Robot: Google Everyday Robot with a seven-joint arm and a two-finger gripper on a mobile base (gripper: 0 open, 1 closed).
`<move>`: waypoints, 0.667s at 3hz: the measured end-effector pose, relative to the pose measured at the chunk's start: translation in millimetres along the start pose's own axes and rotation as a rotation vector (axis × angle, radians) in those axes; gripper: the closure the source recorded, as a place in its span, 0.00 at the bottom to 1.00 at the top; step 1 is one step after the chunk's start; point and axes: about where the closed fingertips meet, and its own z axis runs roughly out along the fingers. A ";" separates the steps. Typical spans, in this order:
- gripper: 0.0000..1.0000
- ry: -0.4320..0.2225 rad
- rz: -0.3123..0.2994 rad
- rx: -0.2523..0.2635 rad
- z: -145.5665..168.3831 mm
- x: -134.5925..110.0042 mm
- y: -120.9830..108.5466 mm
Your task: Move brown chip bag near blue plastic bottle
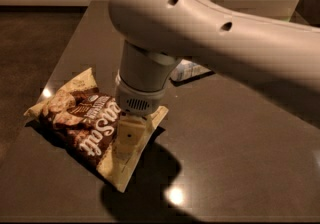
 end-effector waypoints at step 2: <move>0.71 0.025 -0.035 0.028 -9.9 1.6 -2.1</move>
Offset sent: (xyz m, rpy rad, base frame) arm 0.0020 -0.0185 0.0209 -0.0513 -0.0641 0.0546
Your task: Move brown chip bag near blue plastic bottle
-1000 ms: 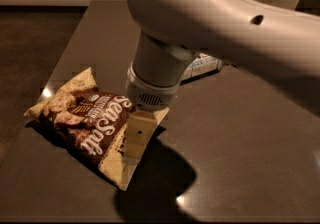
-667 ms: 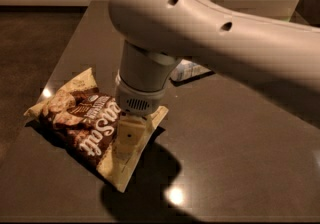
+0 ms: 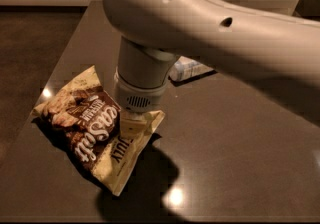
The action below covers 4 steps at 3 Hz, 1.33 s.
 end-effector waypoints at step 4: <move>1.00 0.202 -0.077 0.074 -59.7 105.8 -34.2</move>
Offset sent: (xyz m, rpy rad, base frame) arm -0.0081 -0.0991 0.0362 -0.1830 -0.0864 0.1345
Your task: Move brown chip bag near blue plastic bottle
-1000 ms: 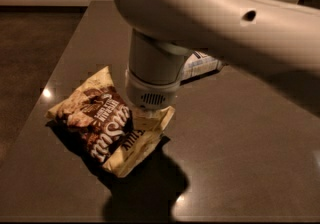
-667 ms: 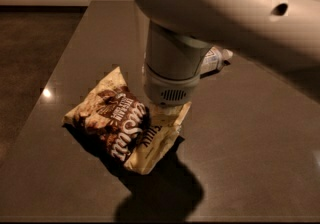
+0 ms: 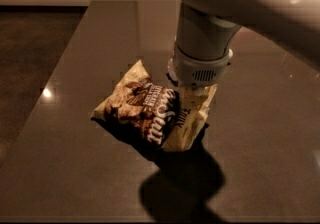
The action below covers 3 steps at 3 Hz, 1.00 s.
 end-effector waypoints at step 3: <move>0.50 0.089 0.106 0.029 5.7 61.2 -56.6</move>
Offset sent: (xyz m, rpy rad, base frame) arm 0.0615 -0.0640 -0.0075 -0.0891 0.0005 -0.1247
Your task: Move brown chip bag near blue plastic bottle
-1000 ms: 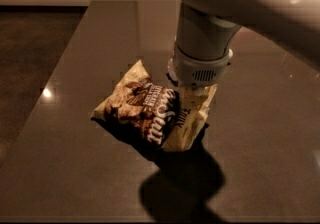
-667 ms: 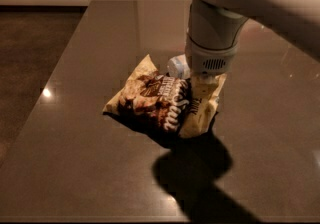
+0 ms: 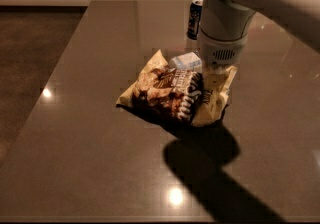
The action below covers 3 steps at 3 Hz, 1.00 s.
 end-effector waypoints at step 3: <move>0.00 0.004 0.032 0.028 -3.9 12.8 -9.8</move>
Offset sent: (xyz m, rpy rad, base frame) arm 0.0048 -0.0140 0.0050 -0.0072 -0.0136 -0.0307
